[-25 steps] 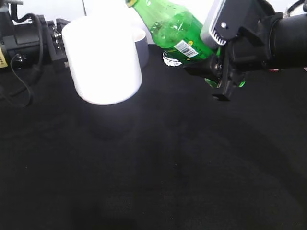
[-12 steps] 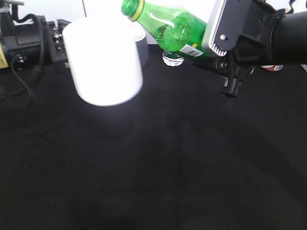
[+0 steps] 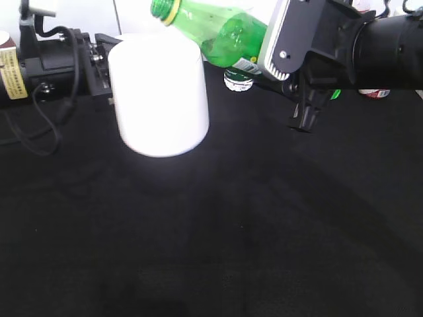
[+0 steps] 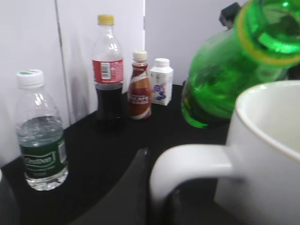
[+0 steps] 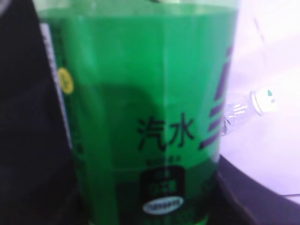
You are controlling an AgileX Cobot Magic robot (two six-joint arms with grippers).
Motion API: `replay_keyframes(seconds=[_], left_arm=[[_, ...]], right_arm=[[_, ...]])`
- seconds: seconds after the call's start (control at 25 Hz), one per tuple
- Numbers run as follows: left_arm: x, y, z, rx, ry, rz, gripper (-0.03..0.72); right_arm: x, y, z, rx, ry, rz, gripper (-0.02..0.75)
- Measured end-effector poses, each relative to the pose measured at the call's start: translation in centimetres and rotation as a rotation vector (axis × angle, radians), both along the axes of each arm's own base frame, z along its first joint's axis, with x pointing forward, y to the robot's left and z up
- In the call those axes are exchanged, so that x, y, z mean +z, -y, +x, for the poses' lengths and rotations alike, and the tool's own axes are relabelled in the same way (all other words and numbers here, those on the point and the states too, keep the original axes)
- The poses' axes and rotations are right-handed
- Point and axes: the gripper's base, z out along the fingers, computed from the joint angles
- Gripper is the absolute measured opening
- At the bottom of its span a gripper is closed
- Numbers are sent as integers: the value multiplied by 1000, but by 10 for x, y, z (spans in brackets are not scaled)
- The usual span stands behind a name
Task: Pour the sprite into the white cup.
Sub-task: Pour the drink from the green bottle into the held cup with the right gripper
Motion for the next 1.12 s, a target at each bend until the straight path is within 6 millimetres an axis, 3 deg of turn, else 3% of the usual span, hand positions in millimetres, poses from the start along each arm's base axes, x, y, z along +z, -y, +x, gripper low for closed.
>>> replay_keyframes(seconds=[0.24,0.68,0.88,1.12], left_arm=[[-7,-2,9,66,42,8,35],[-8,-3,9,70,52,21,35],[-10,-3,9,72,53,38,35],[-10,-3,9,68,47,37,35]], right_arm=[[0,0,0,2,8,-10,383],[-4,7,10,24,186,-222,375],[-2,-5,3,81,246,-278,375],[-2,-3,5,59,285,-327,375]])
